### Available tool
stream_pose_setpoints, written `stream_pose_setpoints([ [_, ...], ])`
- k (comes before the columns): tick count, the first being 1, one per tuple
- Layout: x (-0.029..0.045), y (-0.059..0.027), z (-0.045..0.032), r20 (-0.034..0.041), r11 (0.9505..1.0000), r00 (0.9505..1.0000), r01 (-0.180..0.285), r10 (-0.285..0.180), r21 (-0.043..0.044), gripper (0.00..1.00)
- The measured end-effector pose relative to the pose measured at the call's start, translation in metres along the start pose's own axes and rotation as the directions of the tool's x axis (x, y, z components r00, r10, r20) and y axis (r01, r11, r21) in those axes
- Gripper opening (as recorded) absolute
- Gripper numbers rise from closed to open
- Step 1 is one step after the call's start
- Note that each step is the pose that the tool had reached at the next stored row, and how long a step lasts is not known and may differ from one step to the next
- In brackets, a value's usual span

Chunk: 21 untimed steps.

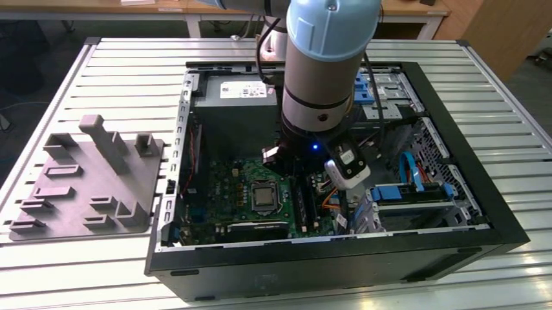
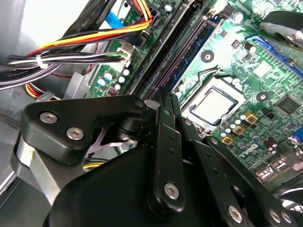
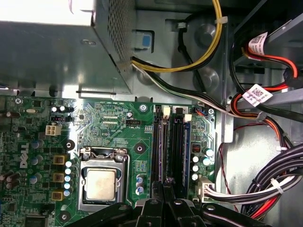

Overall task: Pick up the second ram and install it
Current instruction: 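Insert the second ram into the second slot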

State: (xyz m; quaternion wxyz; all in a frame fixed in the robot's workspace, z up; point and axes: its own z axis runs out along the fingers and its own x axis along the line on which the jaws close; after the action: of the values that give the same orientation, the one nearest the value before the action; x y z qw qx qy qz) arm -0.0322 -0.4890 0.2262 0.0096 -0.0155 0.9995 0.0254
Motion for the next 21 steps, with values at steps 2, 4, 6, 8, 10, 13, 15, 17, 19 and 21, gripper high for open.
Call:
stream_pose_setpoints([
  [2,0.0000,0.0000,0.0000,0.0000,1.0000,1.0000,0.000,0.000,0.0001,0.11],
  [4,0.0000,0.0000,0.0002,0.0000,1.0000,1.0000,0.000,0.000,0.0000,0.11],
  [6,0.0000,0.0000,0.0003,0.0000,1.0000,1.0000,0.000,0.000,-0.0001,0.11],
  [8,0.0000,0.0000,0.0003,0.0000,1.0000,1.0000,0.000,0.000,0.0000,0.11],
  [10,0.0000,0.0000,0.0004,0.0000,1.0000,1.0000,0.000,0.000,0.0000,0.11],
  [13,0.0000,0.0000,0.0004,0.0000,1.0000,1.0000,-0.001,0.001,0.0000,0.11],
  [15,0.0000,0.0000,0.0006,0.0003,1.0000,1.0000,-0.004,0.004,0.0000,0.11],
  [17,-0.0001,0.0000,0.0008,0.0007,0.9999,0.9999,-0.014,0.014,0.0002,0.11],
  [19,-0.0001,0.0000,0.0008,0.0012,0.9997,0.9997,-0.023,0.023,0.0005,0.11],
  [21,-0.0001,0.0000,0.0009,0.0013,0.9997,0.9997,-0.025,0.025,0.0005,0.11],
])
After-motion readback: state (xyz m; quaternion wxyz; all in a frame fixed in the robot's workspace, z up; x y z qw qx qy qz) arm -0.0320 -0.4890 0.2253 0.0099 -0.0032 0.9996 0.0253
